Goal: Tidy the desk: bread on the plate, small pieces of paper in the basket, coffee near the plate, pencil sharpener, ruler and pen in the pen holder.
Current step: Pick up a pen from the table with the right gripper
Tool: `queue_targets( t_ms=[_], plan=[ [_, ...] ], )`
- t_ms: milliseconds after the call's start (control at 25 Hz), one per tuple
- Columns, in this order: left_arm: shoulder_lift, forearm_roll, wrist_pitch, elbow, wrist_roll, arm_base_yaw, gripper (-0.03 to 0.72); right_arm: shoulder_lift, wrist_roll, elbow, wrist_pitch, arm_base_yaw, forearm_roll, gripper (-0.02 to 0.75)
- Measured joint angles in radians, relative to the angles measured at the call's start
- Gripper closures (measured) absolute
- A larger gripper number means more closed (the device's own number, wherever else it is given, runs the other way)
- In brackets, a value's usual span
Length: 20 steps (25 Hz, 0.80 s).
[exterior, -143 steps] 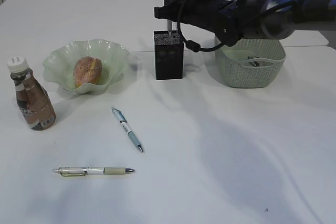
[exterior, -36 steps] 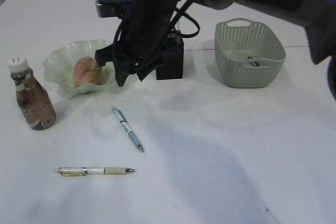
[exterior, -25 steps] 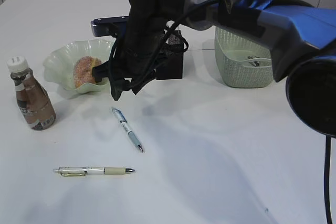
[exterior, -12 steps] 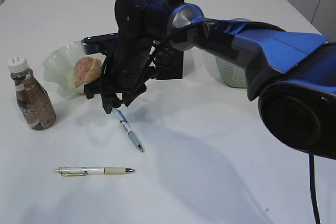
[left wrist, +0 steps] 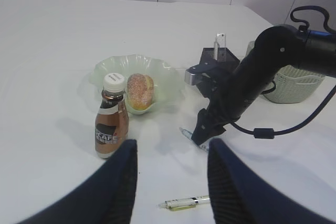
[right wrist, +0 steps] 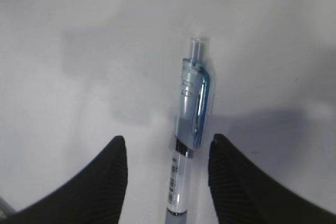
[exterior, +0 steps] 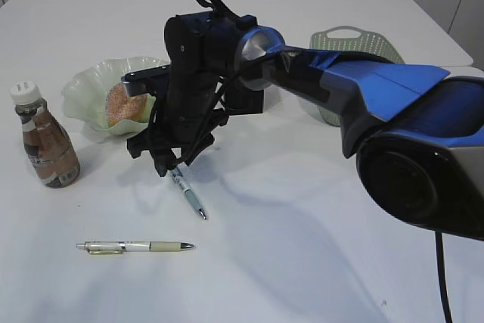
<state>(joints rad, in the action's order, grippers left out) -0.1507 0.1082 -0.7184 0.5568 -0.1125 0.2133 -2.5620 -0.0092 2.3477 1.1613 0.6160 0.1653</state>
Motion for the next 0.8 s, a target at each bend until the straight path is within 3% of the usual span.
queue_targets(
  t_ms=[800],
  plan=[
    [0.000,-0.002,0.000,0.000,0.000,0.000,0.378,-0.017,-0.010,0.000,0.000,0.000,-0.024,0.329]
  ],
)
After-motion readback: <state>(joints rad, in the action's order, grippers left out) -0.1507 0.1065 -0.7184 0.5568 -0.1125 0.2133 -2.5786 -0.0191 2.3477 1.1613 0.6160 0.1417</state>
